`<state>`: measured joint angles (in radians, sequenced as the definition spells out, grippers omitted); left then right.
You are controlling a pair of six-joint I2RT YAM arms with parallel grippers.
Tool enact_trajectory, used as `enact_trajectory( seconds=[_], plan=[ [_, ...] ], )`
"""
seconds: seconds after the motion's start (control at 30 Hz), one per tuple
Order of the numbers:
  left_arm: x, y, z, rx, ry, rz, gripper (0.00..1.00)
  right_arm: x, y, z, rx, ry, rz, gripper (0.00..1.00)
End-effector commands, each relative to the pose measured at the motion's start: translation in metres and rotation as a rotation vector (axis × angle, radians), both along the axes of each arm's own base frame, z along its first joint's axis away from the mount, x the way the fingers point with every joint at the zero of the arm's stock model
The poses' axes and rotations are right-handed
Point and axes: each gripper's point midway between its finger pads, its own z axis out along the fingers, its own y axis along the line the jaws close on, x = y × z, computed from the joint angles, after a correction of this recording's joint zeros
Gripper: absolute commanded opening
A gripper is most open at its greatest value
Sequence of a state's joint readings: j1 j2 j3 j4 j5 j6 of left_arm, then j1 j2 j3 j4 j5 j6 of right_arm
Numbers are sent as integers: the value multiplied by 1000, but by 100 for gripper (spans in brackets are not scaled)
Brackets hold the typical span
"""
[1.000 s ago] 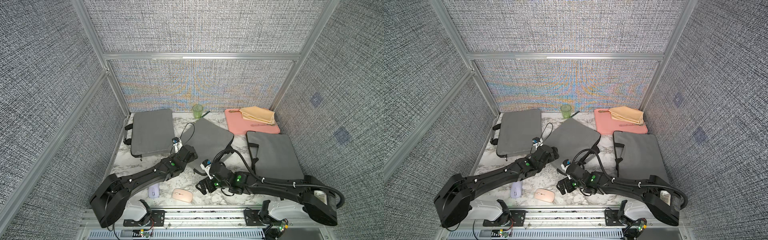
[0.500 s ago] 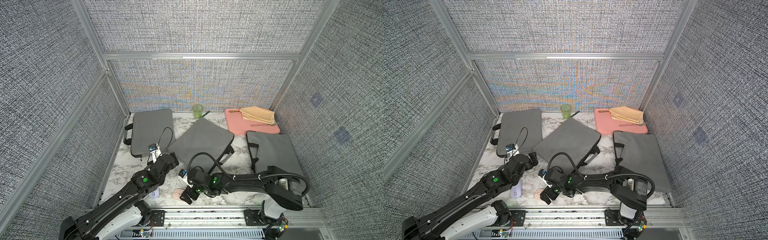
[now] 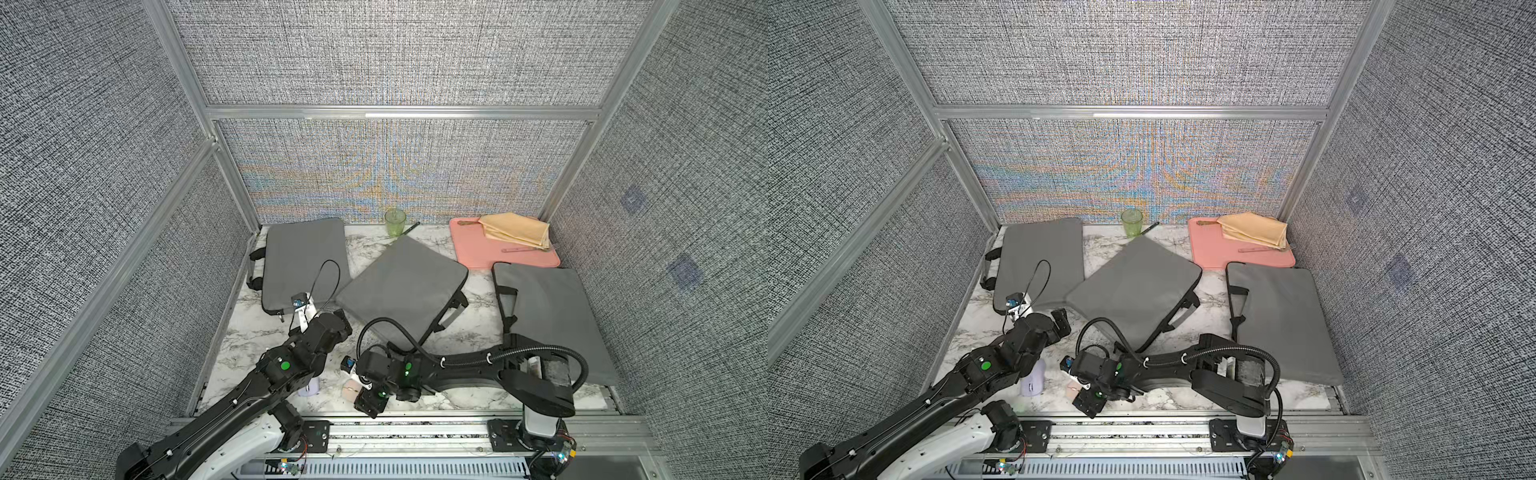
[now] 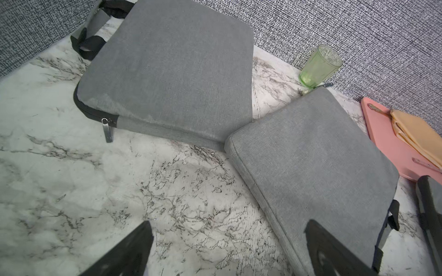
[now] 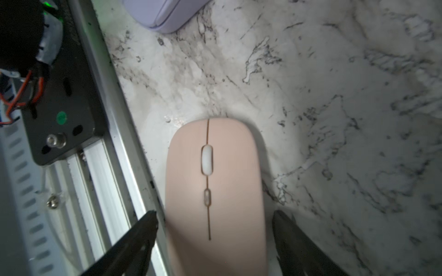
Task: Put the mouse into the laptop bag
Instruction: Pick up the mouse from the center of the board.
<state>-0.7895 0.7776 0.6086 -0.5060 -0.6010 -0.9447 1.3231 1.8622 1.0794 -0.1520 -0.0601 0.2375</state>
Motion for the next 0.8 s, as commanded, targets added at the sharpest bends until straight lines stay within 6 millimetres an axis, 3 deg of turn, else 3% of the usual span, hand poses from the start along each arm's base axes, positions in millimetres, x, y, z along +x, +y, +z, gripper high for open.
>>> enact_trajectory(
  seconds=[0.0, 0.07, 0.17, 0.23, 0.33, 0.43, 0.57, 0.77],
  plan=[
    [0, 2, 1, -9, -9, 11, 99, 7, -27, -21, -146, -59, -53, 70],
    [0, 3, 0, -10, -11, 15, 99, 7, -29, -25, -159, -71, -60, 62],
    [0, 4, 1, -17, -17, 19, 99, 8, -29, -25, -155, -68, -77, 40],
    [0, 4, 1, -18, -20, 15, 99, 8, -28, -21, -129, -67, -91, 35],
    [0, 2, 1, -23, -21, 5, 99, 12, -29, 1, -46, -59, -134, 24],
    [4, -16, 4, -62, -39, -70, 99, 26, -48, 30, 43, -43, -228, 21],
    [11, -71, 19, -133, -100, -331, 100, 70, -103, 58, 120, -15, -493, 16],
    [16, -156, 21, -163, -69, -605, 97, 122, -218, 64, 173, -13, -916, 10]
  ],
)
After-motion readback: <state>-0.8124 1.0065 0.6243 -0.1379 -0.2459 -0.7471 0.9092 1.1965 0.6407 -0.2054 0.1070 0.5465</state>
